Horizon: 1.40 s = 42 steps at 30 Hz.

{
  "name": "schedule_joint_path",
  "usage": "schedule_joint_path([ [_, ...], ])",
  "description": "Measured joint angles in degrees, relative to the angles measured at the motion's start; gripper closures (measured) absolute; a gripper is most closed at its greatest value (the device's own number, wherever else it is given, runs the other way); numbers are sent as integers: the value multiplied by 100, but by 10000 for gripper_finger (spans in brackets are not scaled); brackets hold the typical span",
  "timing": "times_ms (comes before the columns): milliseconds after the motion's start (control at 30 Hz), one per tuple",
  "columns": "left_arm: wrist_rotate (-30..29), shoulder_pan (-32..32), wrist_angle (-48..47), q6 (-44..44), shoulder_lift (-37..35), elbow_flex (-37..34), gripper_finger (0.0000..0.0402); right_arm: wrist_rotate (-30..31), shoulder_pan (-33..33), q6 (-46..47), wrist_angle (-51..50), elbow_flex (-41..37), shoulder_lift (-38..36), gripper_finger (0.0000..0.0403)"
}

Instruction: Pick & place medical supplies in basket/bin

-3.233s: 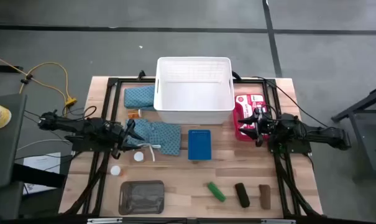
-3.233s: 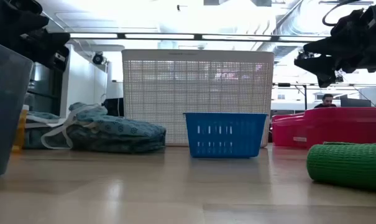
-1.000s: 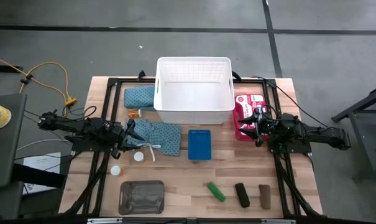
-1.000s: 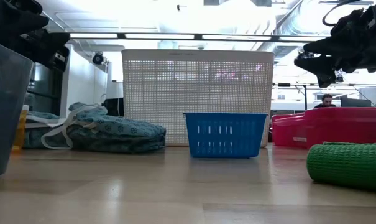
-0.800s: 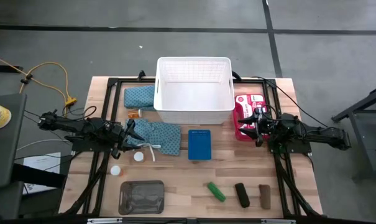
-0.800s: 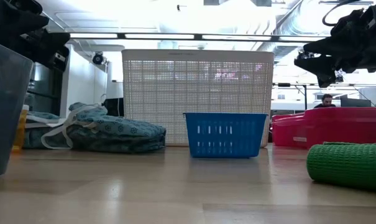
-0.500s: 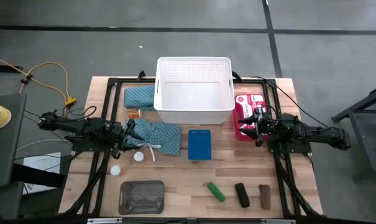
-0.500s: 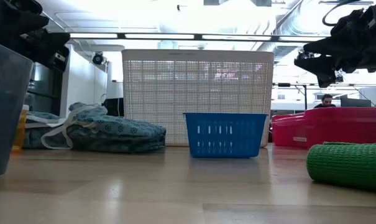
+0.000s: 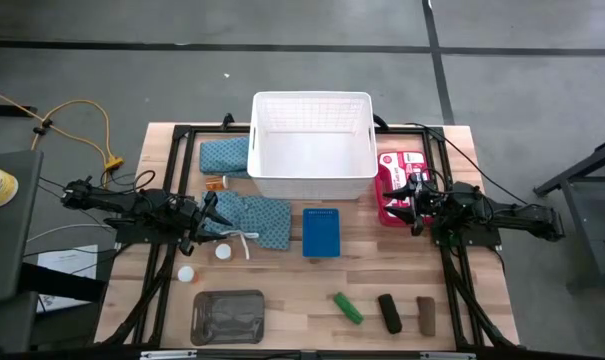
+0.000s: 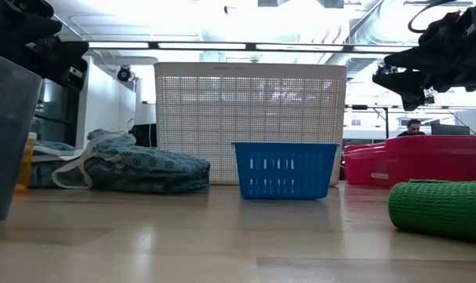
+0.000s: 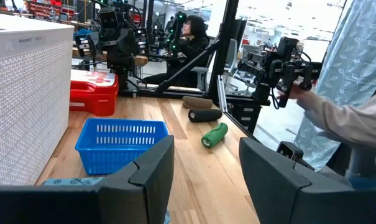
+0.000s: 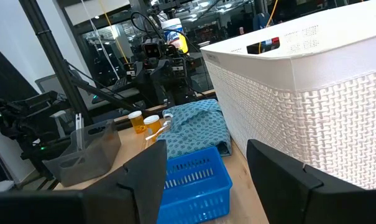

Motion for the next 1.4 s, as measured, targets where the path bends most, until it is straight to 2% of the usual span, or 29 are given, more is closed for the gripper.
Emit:
schedule_joint_path([
  [667,1,0,0,1,-1,0,226,-58,0,409,50,0,-1,192],
  [933,1,2,1,-1,1,0,226,-449,1,302,134,43,0,192],
  [1167,1,2,2,1,1,0,226,-472,1,-39,135,765,384,192],
  [1400,1,1,2,0,1,0,226,-474,2,-415,165,1798,1398,192],
])
